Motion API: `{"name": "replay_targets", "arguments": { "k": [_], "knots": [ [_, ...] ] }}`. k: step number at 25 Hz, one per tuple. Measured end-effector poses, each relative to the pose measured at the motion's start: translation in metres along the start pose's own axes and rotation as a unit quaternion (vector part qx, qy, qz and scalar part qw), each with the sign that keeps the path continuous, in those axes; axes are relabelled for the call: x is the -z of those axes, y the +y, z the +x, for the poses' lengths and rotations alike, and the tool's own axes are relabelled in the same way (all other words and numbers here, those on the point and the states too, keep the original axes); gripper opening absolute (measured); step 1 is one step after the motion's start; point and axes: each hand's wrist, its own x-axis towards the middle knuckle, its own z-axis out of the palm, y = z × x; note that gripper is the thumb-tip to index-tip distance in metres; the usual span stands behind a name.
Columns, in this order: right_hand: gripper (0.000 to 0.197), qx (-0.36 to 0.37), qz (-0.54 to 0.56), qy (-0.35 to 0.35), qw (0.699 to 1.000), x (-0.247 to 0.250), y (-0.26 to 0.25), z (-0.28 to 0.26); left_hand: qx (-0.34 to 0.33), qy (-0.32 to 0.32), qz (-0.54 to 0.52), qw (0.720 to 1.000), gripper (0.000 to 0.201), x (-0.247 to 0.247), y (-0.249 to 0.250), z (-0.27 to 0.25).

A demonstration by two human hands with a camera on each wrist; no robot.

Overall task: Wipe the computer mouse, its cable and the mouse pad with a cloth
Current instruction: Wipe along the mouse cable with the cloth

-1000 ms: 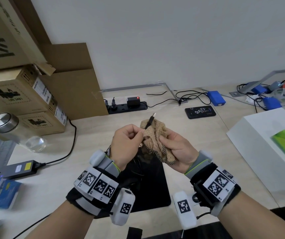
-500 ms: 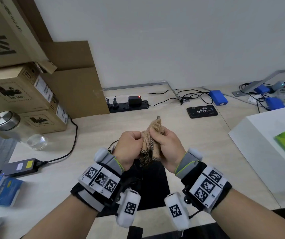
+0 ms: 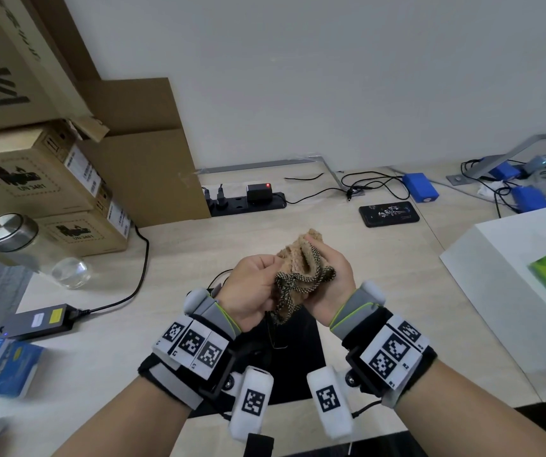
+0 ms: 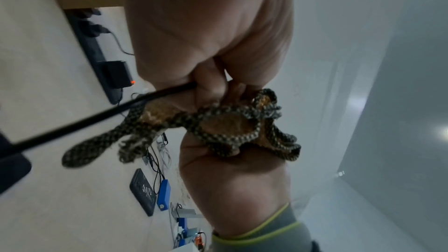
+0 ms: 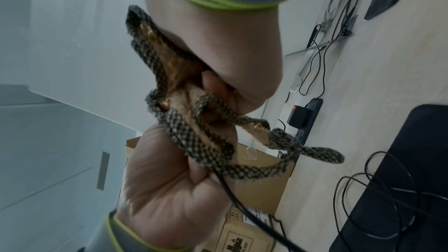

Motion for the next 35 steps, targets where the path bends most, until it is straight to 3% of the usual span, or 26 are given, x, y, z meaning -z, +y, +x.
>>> {"name": "replay_targets", "arguments": {
  "k": [4, 6, 8, 10, 12, 16, 20, 22, 28, 31, 35],
  "knots": [
    [0.051, 0.080, -0.021, 0.060, 0.995, 0.004, -0.017, 0.009, -0.081, 0.043, 0.190, 0.977, 0.029, 0.005, -0.004, -0.002],
    [0.044, 0.089, 0.051, 0.055, 0.993, 0.016, -0.040, 0.014, -0.101, 0.063, 0.237, 0.964, 0.022, 0.009, -0.005, -0.008],
    [0.044, 0.044, 0.091, -0.034, 0.994, 0.024, -0.053, 0.011, -0.073, 0.075, 0.122, 0.987, 0.022, 0.013, -0.003, -0.007],
    [0.044, 0.004, 0.034, -0.062, 0.998, 0.028, -0.056, 0.003, -0.050, 0.055, -0.004, 0.997, 0.024, 0.014, 0.004, -0.004],
    [0.051, -0.023, -0.002, -0.091, 0.996, 0.030, -0.049, -0.001, -0.046, 0.025, -0.056, 0.997, 0.027, 0.009, 0.009, -0.004],
    [0.063, -0.049, 0.039, -0.134, 0.989, 0.024, -0.034, -0.005, -0.057, -0.024, -0.067, 0.996, 0.032, -0.005, 0.014, -0.006],
    [0.078, -0.049, 0.080, -0.173, 0.980, 0.021, -0.030, -0.014, -0.063, 0.009, -0.053, 0.997, 0.030, -0.006, 0.014, -0.002],
    [0.074, -0.039, 0.054, -0.170, 0.983, 0.018, -0.026, -0.016, -0.063, 0.022, -0.042, 0.997, 0.029, -0.005, 0.012, -0.001],
    [0.024, 0.101, -0.134, -0.089, 0.982, 0.007, -0.006, -0.017, -0.119, 0.085, 0.092, 0.985, 0.036, -0.017, -0.004, 0.000],
    [0.019, 0.137, -0.193, -0.015, 0.971, 0.000, -0.008, -0.013, -0.114, 0.087, 0.138, 0.980, 0.040, -0.016, -0.012, 0.002],
    [0.035, 0.124, -0.191, 0.079, 0.970, 0.002, -0.010, 0.005, -0.115, 0.059, 0.146, 0.981, 0.041, -0.017, -0.013, 0.001]
  ]
}}
